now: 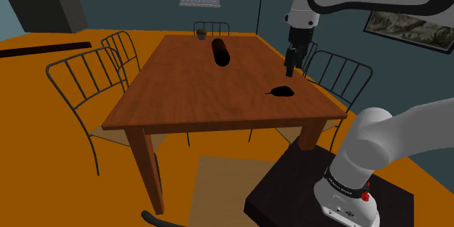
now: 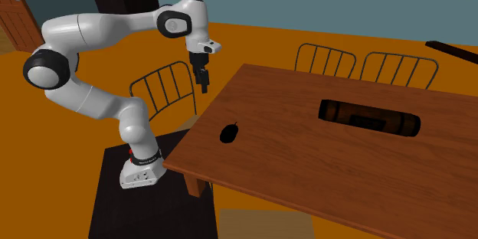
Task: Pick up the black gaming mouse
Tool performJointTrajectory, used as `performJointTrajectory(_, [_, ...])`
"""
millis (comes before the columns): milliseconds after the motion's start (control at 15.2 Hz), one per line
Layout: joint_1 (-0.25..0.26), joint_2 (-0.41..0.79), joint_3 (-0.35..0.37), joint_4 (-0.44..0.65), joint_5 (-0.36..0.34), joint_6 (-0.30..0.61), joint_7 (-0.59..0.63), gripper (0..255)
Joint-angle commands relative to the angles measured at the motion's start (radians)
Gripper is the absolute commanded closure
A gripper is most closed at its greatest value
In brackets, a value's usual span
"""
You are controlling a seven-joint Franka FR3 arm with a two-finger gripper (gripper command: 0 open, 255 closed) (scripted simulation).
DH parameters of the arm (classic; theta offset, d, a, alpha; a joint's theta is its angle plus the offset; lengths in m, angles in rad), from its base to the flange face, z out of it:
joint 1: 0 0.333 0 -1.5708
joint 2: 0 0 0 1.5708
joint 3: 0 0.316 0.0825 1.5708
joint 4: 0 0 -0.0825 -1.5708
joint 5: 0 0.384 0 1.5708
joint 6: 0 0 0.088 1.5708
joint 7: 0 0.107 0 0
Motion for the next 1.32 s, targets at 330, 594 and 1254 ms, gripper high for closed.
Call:
performJointTrajectory(330, [0.029,0.020,-0.122,-0.096,-0.096,0.143,-0.243,0])
performJointTrajectory(594, [0.053,0.078,-0.224,-0.139,-0.165,0.271,-0.432,0])
performJointTrajectory(1254, [0.104,0.251,-0.395,-0.178,-0.238,0.530,-0.725,0])
